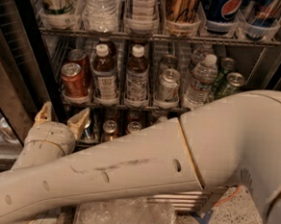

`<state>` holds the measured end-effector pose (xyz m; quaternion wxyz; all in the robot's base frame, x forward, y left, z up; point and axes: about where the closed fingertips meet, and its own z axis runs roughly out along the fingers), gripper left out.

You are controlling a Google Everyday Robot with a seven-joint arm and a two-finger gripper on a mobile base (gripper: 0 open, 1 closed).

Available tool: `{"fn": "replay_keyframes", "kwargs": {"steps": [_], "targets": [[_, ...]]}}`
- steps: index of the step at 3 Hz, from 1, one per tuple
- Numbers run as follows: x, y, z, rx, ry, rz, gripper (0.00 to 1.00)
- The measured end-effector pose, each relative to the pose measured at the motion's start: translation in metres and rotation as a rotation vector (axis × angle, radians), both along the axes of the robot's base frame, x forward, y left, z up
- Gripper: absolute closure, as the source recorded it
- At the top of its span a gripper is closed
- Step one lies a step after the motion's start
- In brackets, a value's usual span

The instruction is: Pick coke can from middle shelf of fridge

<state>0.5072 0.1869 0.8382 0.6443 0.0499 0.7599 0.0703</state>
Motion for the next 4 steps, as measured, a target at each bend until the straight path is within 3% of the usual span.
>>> {"fn": "replay_keyframes", "kwargs": {"steps": [2,4], "targets": [[0.032,0.012,-0.006,-0.023,-0.016,0.046,0.34],[0.065,-0.002,0.007,-0.074,-0.07,0.037,0.34]]}}
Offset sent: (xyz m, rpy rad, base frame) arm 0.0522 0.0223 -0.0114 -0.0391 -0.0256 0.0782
